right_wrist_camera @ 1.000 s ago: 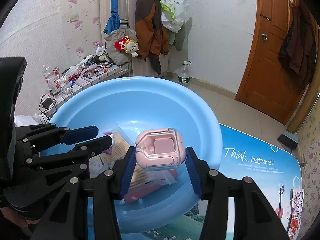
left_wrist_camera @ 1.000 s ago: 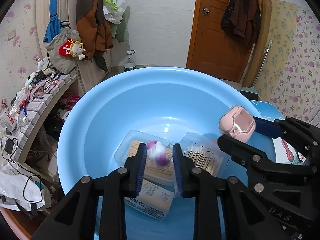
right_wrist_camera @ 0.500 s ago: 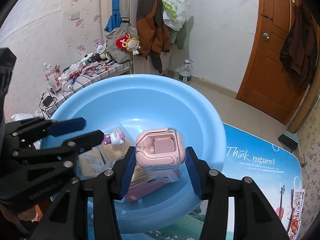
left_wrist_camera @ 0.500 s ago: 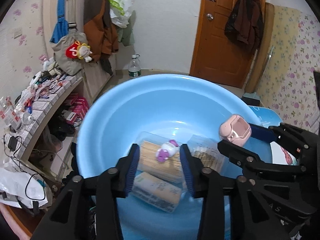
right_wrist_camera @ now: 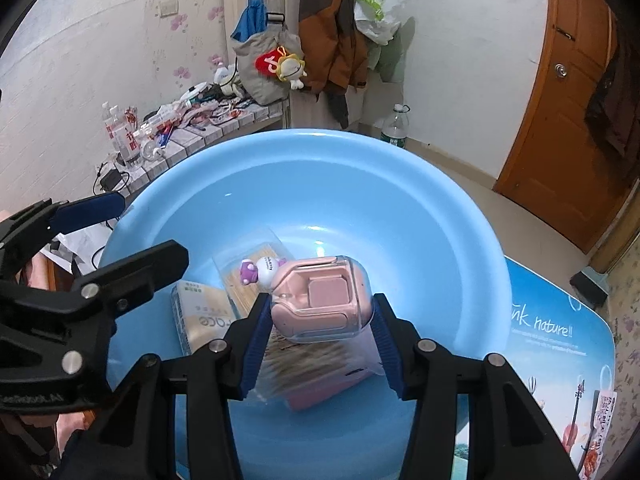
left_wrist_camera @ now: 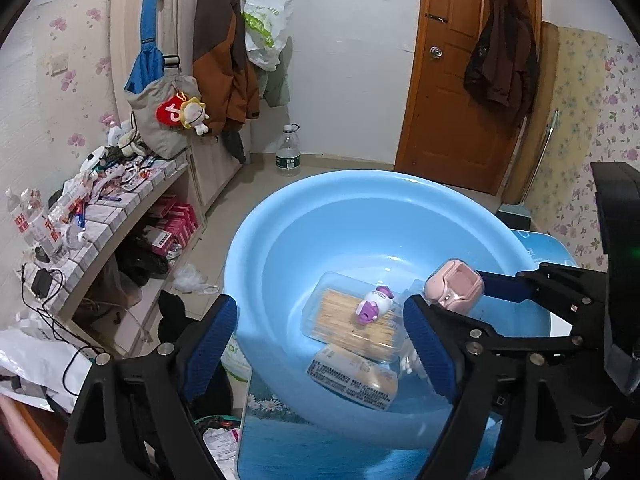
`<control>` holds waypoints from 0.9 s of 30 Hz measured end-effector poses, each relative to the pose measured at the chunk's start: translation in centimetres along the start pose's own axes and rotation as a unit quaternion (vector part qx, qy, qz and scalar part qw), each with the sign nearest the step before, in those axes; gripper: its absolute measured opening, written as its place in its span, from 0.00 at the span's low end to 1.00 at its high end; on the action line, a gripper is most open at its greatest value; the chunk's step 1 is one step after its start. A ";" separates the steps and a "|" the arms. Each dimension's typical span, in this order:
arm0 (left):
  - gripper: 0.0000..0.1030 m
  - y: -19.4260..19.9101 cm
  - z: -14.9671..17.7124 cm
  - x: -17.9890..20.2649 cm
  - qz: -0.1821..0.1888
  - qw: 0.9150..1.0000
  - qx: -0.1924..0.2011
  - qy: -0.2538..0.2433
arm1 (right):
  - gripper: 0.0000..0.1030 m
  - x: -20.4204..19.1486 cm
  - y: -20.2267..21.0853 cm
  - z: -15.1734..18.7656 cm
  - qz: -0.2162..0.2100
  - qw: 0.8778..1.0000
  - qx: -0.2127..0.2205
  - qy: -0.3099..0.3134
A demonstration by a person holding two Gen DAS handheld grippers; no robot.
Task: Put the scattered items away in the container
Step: 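Open the left gripper to drop the toy while the right releases the pink box, then withdraw both grippers from the basin back over the table mat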
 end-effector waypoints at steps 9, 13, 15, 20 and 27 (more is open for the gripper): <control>0.87 0.5 0.3 -1.1 -0.004 1.000 0.001 0.011 | 0.49 -1.2 -0.3 0.3 0.001 1.000 -0.018 0.014; 0.87 0.6 0.5 -1.5 -0.006 1.000 -0.002 0.017 | 0.49 -1.4 -0.2 0.4 0.000 1.000 -0.022 0.013; 0.87 0.8 0.6 -1.7 -0.006 1.000 -0.003 0.020 | 0.49 -1.5 0.2 0.4 -0.002 1.000 -0.020 0.014; 0.87 1.3 1.1 -1.7 -0.009 1.000 -0.004 0.026 | 0.60 -1.1 2.3 1.0 -0.006 1.000 -0.003 0.002; 0.89 2.7 1.8 -1.2 -0.007 1.000 -0.001 0.027 | 0.74 1.7 6.4 2.3 -0.009 0.998 0.038 -0.040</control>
Point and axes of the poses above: each gripper's, at about its wrist camera, not at the fingertips, and y roughly against the way its jaws point, x to its right, z to its underside, the point moved 1 cm from there along -y, roughly the way its jaws point, and after that the axes turned 4 degrees about z, right-handed, at the moved point
